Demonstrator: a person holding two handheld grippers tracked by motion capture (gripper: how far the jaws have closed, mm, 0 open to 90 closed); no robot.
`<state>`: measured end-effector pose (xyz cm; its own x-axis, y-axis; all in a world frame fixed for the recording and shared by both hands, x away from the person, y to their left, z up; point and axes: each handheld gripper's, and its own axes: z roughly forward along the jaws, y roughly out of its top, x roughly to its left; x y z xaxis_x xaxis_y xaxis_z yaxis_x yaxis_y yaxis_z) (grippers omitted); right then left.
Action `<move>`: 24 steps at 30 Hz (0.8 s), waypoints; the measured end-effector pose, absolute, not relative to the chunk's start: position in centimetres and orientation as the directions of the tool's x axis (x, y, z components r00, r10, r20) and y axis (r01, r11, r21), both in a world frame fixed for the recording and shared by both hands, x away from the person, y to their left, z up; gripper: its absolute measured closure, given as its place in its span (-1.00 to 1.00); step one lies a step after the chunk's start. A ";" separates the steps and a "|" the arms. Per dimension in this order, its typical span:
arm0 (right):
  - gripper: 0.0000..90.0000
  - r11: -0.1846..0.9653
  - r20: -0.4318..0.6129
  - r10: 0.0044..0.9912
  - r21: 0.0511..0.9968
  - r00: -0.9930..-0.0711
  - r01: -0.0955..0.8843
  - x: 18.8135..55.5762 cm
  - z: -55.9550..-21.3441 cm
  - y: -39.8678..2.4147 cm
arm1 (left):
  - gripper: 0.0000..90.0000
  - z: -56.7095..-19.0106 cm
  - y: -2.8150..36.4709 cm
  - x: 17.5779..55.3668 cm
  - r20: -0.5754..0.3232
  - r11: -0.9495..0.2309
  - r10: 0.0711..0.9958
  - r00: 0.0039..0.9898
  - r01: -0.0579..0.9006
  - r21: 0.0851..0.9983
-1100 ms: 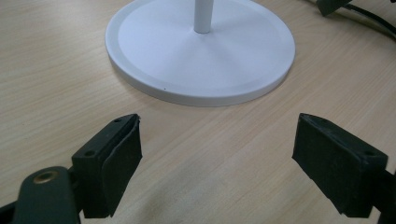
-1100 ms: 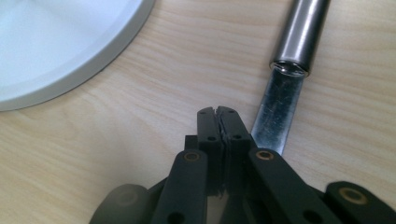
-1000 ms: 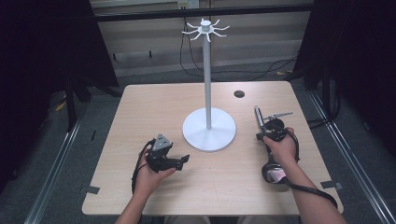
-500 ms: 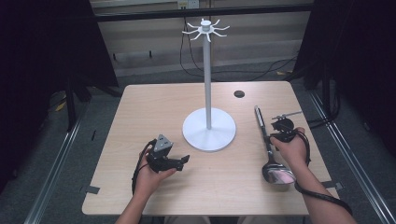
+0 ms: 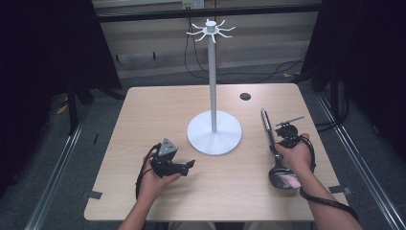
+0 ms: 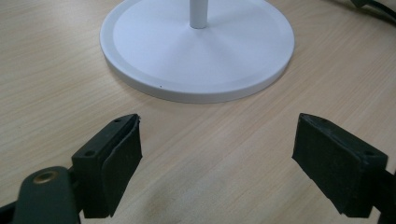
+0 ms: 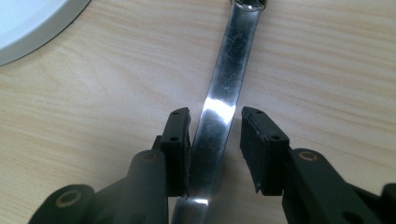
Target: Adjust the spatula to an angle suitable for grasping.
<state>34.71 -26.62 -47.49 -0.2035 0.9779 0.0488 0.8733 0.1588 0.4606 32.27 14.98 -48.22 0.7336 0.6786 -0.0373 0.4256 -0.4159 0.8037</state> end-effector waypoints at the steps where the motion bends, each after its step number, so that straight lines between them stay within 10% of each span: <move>1: 0.41 0.156 0.053 0.978 0.457 -0.202 0.876 34.8 -47.6 -26.6 | -0.66 -48.2 15.0 32.3 -0.041 -0.413 0.680 0.732 0.429 0.804; 24: 0.68 0.051 0.129 0.983 0.493 -0.131 0.869 34.5 -47.4 -27.4 | -0.66 -48.1 14.9 32.2 -0.030 -0.417 0.677 0.735 0.417 0.807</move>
<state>34.48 -27.39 -47.42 -0.1311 0.9829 0.1291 0.8686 0.0511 0.4929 32.23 14.93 -48.13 0.7350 0.6774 -0.0301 0.4174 -0.4170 0.8074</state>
